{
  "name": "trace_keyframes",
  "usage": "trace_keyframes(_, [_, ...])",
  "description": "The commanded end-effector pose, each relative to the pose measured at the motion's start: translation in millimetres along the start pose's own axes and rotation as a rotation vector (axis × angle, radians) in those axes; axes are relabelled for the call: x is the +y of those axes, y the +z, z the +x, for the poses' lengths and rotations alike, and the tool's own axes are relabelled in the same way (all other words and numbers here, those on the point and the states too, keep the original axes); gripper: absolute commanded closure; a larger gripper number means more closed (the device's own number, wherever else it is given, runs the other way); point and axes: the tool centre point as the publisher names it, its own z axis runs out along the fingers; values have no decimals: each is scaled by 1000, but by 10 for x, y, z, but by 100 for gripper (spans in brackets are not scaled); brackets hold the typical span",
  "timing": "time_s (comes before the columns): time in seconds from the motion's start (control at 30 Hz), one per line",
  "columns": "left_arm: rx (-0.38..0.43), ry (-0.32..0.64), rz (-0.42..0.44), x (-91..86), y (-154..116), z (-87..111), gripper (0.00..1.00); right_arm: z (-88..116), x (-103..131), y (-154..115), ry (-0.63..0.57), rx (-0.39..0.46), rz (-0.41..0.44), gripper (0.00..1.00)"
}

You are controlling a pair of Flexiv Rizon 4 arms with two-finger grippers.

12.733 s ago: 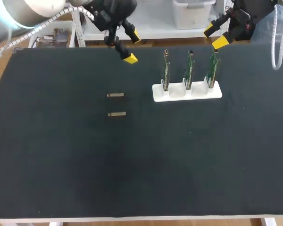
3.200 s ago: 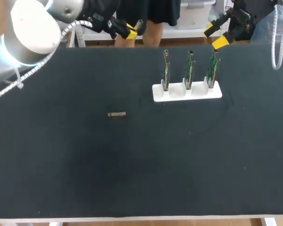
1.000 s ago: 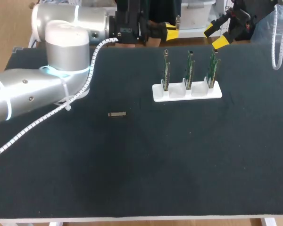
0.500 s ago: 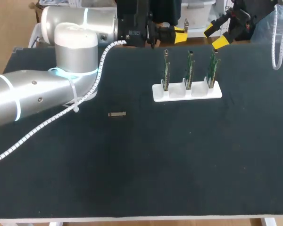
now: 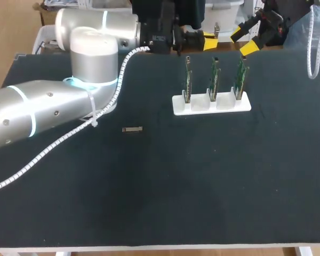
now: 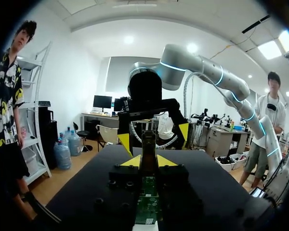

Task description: Pick up the optical module with the left hand, and insert it into the network port with the right hand.

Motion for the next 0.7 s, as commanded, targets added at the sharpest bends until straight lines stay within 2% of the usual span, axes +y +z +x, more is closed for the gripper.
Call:
trace_keyframes(0.03, [2, -2, 15, 98, 59, 13, 100, -15, -74, -26, 0, 2, -479, 0])
trace_keyframes(0.7, [-5, -15, 34, 134, 138, 68, 100, -15, -74, -26, 0, 2, -479, 0])
